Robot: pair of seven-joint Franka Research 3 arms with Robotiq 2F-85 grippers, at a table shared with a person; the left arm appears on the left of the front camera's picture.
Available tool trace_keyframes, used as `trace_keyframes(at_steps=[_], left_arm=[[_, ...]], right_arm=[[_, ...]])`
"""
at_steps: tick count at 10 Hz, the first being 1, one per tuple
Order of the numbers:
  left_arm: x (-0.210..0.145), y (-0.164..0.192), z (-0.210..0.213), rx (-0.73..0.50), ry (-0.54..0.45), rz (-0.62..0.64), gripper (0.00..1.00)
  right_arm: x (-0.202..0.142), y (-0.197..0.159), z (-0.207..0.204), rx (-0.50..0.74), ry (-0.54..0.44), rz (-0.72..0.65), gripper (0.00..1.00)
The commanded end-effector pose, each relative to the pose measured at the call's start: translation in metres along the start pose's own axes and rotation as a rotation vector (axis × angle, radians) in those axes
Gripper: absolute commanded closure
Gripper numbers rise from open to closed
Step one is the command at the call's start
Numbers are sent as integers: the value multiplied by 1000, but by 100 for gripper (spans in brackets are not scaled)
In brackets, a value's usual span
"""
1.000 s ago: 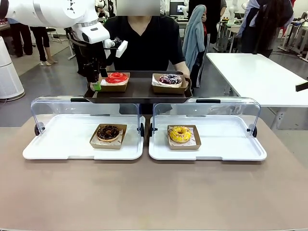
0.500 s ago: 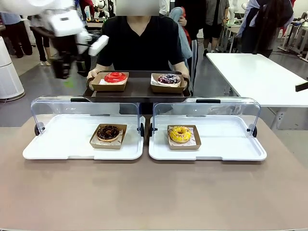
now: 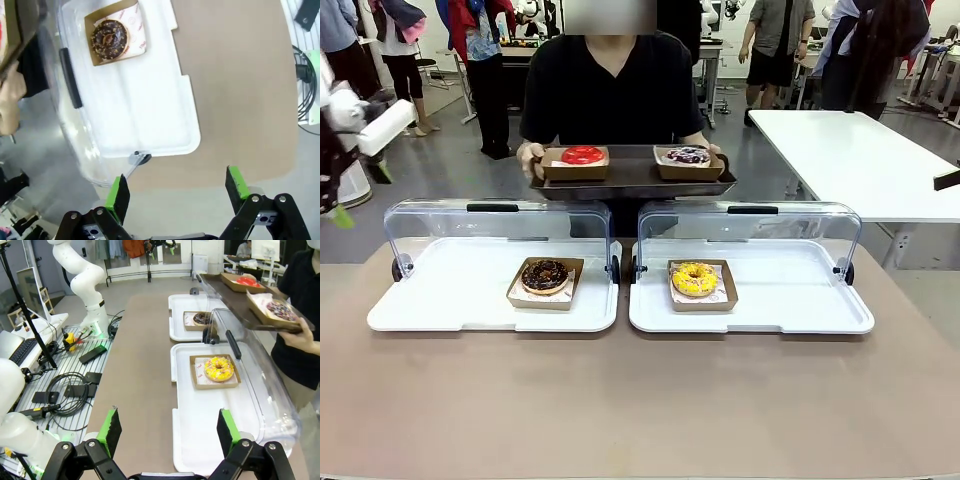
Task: Provide the desired donut to the person.
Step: Place the picked Paper togo box onto the Handle tray extended by the person.
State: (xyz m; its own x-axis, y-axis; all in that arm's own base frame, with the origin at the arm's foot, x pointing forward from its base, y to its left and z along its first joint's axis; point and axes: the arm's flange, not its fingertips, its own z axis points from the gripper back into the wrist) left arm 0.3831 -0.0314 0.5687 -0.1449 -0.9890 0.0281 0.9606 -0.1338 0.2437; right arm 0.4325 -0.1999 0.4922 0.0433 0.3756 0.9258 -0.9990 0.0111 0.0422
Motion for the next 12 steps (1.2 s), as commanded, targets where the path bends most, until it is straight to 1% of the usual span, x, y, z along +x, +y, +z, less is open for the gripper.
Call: trace_keyframes(at_steps=[1,3,4,12], left_arm=[[-9,-2,0,8,-79,-10,0],[-17,-3,0,6,-93,26,0],[-17,-5,-3,-2,-47,19,0],[-17,-5,-3,-2,-47,19,0]], right_arm=[[0,0,0,-2,-1,1,0],[0,0,0,-2,-1,1,0],[0,0,0,-2,-1,1,0],[0,0,0,-2,-1,1,0]])
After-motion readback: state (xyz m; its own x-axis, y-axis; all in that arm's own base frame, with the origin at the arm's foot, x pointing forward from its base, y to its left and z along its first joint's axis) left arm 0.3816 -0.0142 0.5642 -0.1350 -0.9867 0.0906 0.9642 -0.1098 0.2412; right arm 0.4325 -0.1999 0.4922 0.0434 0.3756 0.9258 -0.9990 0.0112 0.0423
